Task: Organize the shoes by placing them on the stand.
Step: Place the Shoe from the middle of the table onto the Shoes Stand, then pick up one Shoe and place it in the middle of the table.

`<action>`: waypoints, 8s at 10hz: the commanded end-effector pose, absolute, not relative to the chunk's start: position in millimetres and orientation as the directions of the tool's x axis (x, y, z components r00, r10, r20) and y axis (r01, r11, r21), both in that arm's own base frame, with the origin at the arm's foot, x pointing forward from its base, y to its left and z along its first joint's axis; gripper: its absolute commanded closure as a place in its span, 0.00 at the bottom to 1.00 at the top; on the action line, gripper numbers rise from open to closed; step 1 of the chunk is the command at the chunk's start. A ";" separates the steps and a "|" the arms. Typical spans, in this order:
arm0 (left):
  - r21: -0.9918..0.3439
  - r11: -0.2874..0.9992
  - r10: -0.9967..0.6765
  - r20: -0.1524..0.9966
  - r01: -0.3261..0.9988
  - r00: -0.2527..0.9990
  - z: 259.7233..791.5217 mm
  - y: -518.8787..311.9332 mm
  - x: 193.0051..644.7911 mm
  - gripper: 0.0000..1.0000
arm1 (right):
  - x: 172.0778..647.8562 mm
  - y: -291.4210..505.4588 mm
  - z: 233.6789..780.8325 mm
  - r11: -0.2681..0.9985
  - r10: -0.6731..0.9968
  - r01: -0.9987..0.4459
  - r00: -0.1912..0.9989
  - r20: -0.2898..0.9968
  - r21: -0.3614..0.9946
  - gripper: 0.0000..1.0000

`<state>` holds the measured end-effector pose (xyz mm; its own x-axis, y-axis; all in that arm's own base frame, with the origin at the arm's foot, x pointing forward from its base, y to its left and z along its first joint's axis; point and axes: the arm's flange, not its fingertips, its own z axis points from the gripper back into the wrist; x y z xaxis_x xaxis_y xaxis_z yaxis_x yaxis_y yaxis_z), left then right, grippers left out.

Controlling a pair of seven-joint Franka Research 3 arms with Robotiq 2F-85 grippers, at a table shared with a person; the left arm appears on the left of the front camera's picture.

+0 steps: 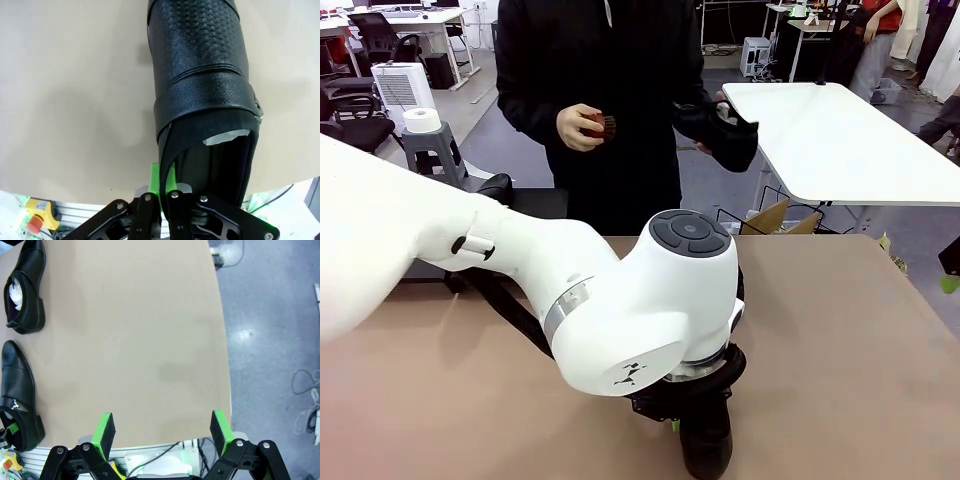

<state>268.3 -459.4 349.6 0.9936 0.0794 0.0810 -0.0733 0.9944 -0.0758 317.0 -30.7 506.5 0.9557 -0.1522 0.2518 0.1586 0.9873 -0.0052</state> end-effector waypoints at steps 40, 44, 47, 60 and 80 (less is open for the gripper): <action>-0.021 0.987 0.141 0.590 -0.160 0.795 413.4 -191.0 520.2 1.00 | 300.1 -153.4 516.8 0.932 -0.362 0.359 0.916 0.170 0.050 0.00; 0.007 0.987 0.127 0.581 -0.161 0.804 414.0 -190.0 520.7 0.43 | 300.1 -153.4 516.8 0.932 -0.362 0.359 0.916 0.170 0.050 0.00; 0.010 0.988 0.118 0.599 -0.154 0.792 422.6 -191.0 520.4 0.00 | 300.1 -153.4 516.8 0.932 -0.362 0.359 0.916 0.170 0.050 0.00; -0.023 0.992 -0.078 0.653 0.123 0.753 500.2 -269.1 450.0 0.00 | 300.1 -153.4 516.8 0.932 -0.362 0.359 0.916 0.170 0.050 0.00; -0.114 0.993 -0.008 0.295 0.044 0.956 489.6 -259.2 320.4 0.00 | 380.1 137.7 486.9 0.978 0.113 -0.140 0.979 0.169 0.156 0.00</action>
